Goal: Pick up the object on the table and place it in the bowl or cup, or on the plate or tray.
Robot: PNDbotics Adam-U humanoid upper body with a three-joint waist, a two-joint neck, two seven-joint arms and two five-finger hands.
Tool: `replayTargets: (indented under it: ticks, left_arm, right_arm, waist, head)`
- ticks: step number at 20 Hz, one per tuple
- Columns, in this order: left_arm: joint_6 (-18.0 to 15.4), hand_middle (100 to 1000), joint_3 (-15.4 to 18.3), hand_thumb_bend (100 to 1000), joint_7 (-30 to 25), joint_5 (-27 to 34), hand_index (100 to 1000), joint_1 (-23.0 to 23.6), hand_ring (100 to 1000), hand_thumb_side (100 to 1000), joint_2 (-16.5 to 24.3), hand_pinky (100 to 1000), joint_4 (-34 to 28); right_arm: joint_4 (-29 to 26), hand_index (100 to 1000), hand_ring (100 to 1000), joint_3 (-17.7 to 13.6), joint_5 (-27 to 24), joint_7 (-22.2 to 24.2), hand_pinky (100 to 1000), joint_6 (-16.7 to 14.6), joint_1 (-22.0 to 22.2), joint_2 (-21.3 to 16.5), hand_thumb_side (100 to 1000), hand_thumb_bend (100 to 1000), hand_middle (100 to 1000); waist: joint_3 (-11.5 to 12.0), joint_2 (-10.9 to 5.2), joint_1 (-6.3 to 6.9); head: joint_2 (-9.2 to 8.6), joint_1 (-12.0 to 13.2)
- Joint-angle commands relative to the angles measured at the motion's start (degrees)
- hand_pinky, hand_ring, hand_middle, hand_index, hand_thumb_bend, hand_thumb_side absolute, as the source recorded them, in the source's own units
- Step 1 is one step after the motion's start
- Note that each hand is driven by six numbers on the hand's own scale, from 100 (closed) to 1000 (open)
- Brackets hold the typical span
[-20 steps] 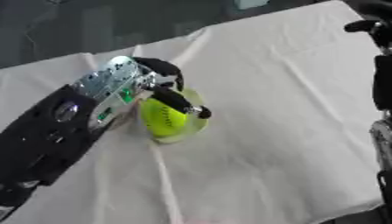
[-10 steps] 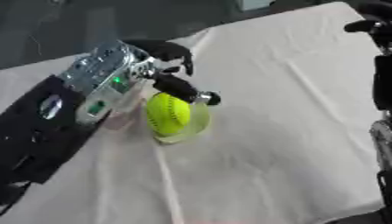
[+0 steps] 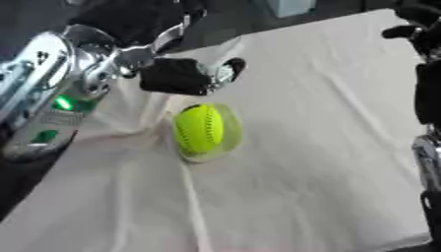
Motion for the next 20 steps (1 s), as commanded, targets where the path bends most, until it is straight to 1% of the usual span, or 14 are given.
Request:
replayTargets:
  ticks: [1, 2, 3, 4, 7, 8, 9, 11, 14, 15, 16, 17, 19, 20]
  left_arm:
    - [-0.6, 1000, 1.5, 331, 13.3, 11.0, 899, 0.8, 596, 1000, 0.2, 626, -1.4]
    - [-1.5, 1000, 1.5, 326, 18.3, 15.6, 896, 1.6, 605, 1000, -0.1, 662, -1.5]
    - [-2.8, 1000, 1.5, 298, 23.3, 20.0, 888, 2.5, 615, 1000, -0.8, 696, -1.5]
    - [-4.3, 1000, 1.3, 265, 27.7, 23.7, 887, 3.3, 634, 1000, -1.3, 734, -1.5]
    - [-9.5, 1000, 0.8, 219, 38.2, 31.1, 879, 6.3, 665, 1000, -3.7, 776, -1.5]
    - [-11.2, 1000, 0.7, 294, 40.8, 32.5, 879, 7.3, 665, 1000, -4.7, 776, -1.5]
    - [-12.9, 1000, 0.7, 212, 43.2, 33.6, 873, 8.5, 674, 1000, -5.9, 788, -1.5]
    - [-15.8, 1000, 0.2, 229, 47.0, 34.7, 879, 10.9, 687, 1000, -8.1, 800, -1.5]
    - [-19.1, 1000, -1.2, 245, 51.2, 35.8, 886, 14.1, 698, 1000, -11.4, 804, -1.5]
    - [-20.1, 1000, -1.7, 222, 52.4, 36.7, 886, 15.1, 713, 1000, -12.7, 798, -1.5]
    - [-21.4, 1000, -2.4, 226, 54.0, 37.9, 885, 16.1, 710, 1000, -14.2, 798, -1.5]
    - [-22.5, 1000, -2.9, 183, 55.3, 38.6, 892, 17.0, 742, 1000, -15.5, 816, -1.5]
    - [-24.6, 1000, -3.4, 149, 57.5, 39.1, 898, 18.4, 765, 1000, -17.9, 829, -1.5]
    - [-25.7, 1000, -3.5, 146, 58.8, 39.1, 899, 19.3, 767, 1000, -19.1, 830, -1.5]
  right_arm:
    - [-0.2, 945, 787, -0.4, 0.1, 0.1, 670, 0.0, -0.4, -0.1, 778, 100, 812]
    - [-0.1, 945, 787, -0.4, 0.1, 0.2, 670, 0.0, -0.3, -0.1, 748, 100, 811]
    - [0.1, 945, 787, -0.4, 0.1, 0.3, 670, 0.0, -0.3, 0.0, 773, 100, 812]
    - [0.1, 946, 788, -0.4, 0.0, 0.3, 670, 0.0, -0.3, 0.0, 770, 100, 811]
    - [0.3, 945, 788, -0.5, -0.2, 0.2, 670, 0.0, -0.3, 0.0, 761, 100, 811]
    - [0.3, 945, 788, -0.6, -0.3, 0.2, 670, 0.1, -0.3, 0.0, 761, 100, 811]
    - [0.2, 946, 788, -0.8, -0.4, 0.1, 670, 0.1, -0.4, 0.0, 760, 100, 811]
    - [0.2, 947, 788, -1.1, -0.3, 0.0, 670, 0.2, -0.3, 0.0, 760, 100, 812]
    - [0.1, 947, 789, -1.4, -0.1, -0.2, 670, 0.3, -0.3, 0.2, 761, 100, 812]
    - [0.0, 948, 790, -1.4, 0.0, -0.2, 671, 0.3, -0.2, 0.4, 765, 100, 811]
    - [0.0, 948, 789, -1.5, 0.0, -0.3, 671, 0.4, -0.2, 0.7, 764, 100, 811]
    - [-0.1, 949, 793, -1.5, 0.1, -0.3, 672, 0.4, -0.1, 1.1, 767, 100, 812]
    - [-0.3, 949, 797, -1.6, 0.1, -0.5, 673, 0.5, -0.1, 2.0, 771, 100, 813]
    - [-0.4, 949, 797, -1.6, 0.0, -0.5, 673, 0.5, 0.0, 2.4, 771, 100, 813]
  waist:
    - [0.7, -1.23, -0.65]
    - [1.0, -1.25, -0.76]
    - [1.5, -1.29, -0.91]
    - [1.8, -1.32, -1.00]
    - [3.2, -1.22, -1.41]
    - [3.6, -1.17, -1.50]
    - [4.2, -1.03, -1.66]
    - [5.2, -0.72, -1.97]
    - [6.6, -0.09, -2.41]
    - [6.9, 0.13, -2.59]
    - [7.2, 0.39, -2.83]
    - [7.5, 0.67, -3.11]
    - [7.7, 1.24, -3.65]
    - [7.8, 1.48, -3.89]
  head:
    - [-1.15, -0.8]
    - [-1.27, -0.9]
    - [-1.39, -1.0]
    - [-1.50, -1.2]
    - [-1.93, -1.6]
    - [-1.99, -1.7]
    - [-2.11, -1.8]
    - [-2.23, -2.1]
    - [-2.45, -2.1]
    - [-2.48, -2.1]
    - [-2.56, -2.0]
    - [-2.67, -2.0]
    - [-2.94, -1.9]
    - [-3.02, -1.8]
